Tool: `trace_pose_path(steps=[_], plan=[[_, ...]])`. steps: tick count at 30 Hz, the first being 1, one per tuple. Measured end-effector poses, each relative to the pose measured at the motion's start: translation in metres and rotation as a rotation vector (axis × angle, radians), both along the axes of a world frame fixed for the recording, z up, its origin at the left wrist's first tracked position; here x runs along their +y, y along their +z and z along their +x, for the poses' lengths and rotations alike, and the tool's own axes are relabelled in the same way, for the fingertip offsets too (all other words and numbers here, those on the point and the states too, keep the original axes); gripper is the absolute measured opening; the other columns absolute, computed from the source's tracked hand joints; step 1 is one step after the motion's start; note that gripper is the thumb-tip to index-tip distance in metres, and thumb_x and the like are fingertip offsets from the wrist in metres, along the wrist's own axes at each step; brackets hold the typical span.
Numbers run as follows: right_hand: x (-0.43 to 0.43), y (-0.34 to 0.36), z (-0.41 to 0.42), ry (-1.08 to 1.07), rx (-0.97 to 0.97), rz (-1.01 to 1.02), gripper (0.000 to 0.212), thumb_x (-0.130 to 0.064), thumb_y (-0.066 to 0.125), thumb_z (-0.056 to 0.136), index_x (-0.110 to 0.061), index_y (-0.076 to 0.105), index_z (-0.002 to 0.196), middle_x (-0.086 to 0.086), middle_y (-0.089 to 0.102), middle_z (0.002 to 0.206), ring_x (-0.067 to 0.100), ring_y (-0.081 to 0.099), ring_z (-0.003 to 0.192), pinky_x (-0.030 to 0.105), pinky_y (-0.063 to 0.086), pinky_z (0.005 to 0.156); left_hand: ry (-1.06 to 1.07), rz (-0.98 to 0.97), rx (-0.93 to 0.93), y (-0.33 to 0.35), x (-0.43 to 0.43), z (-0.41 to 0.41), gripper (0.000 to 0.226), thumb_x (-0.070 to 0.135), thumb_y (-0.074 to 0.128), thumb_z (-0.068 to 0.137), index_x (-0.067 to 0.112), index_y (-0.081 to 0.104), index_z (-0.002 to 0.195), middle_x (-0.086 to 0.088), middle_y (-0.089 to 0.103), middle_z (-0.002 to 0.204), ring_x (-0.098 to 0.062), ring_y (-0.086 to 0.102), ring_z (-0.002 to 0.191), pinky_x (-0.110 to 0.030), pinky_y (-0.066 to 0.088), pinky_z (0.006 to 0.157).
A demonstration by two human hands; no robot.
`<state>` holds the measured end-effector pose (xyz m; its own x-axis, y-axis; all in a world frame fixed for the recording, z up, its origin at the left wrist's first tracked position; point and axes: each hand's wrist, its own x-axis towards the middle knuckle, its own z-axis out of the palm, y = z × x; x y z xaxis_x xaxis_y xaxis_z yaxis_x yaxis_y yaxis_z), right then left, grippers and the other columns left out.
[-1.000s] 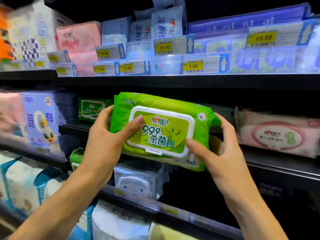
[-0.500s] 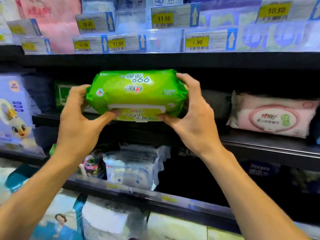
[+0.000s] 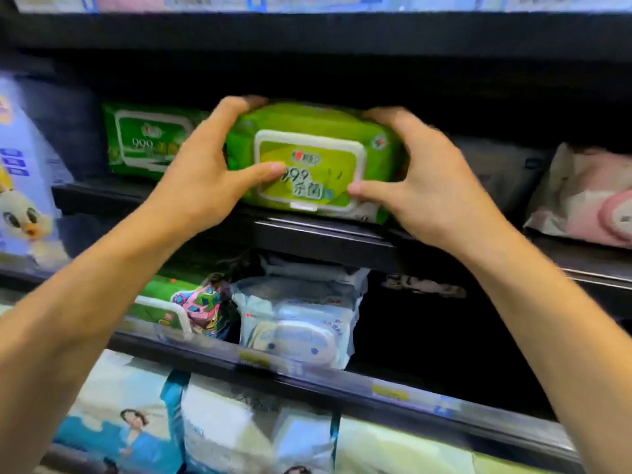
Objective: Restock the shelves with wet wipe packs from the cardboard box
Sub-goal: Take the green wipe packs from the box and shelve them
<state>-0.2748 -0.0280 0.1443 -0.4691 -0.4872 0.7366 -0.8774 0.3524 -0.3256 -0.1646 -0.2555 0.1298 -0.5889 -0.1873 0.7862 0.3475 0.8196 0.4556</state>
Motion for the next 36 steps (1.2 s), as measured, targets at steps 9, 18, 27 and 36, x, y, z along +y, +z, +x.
trace_pose_path(steps=[9,18,27,36], plan=[[-0.018,0.003,0.005,-0.033,-0.053,0.003,0.078,-0.037,0.087,0.068,-0.041,0.049,0.136,-0.003,0.063,0.127,0.016,0.062,0.117,0.043,0.053,0.101,-0.036,-0.030,-0.093,0.007,-0.038,-0.013,0.072,0.044,0.076,0.072,0.043,0.046,0.138,0.018,0.056,0.131,0.000,0.054,0.124,-0.030,0.043,0.110],[0.030,0.015,0.056,-0.370,0.186,0.234,0.066,-0.033,0.075,0.080,-0.040,0.045,0.138,0.003,0.049,0.130,0.033,0.044,0.121,0.040,0.035,0.080,0.582,-0.080,-0.073,-0.009,0.004,0.016,0.076,0.069,0.070,0.070,0.039,0.045,0.135,-0.016,0.037,0.146,-0.043,0.039,0.133,-0.066,0.041,0.102],[0.146,0.003,0.088,-0.355,0.064,0.445,0.072,-0.032,0.079,0.081,-0.034,0.044,0.144,0.001,0.054,0.132,0.027,0.049,0.124,0.039,0.035,0.081,0.315,-0.549,-0.397,-0.013,0.170,0.054,0.081,0.060,0.074,0.071,0.034,0.044,0.142,-0.007,0.053,0.131,-0.036,0.048,0.118,-0.055,0.046,0.098],[0.318,-0.083,0.075,-0.397,-0.398,0.618,0.070,-0.045,0.089,0.068,-0.037,0.054,0.129,-0.004,0.061,0.129,0.023,0.058,0.120,0.045,0.049,0.101,-0.041,-0.481,-0.858,-0.117,0.297,0.058,0.078,0.063,0.076,0.071,0.039,0.045,0.138,0.009,0.054,0.130,-0.018,0.053,0.120,-0.041,0.045,0.102]])
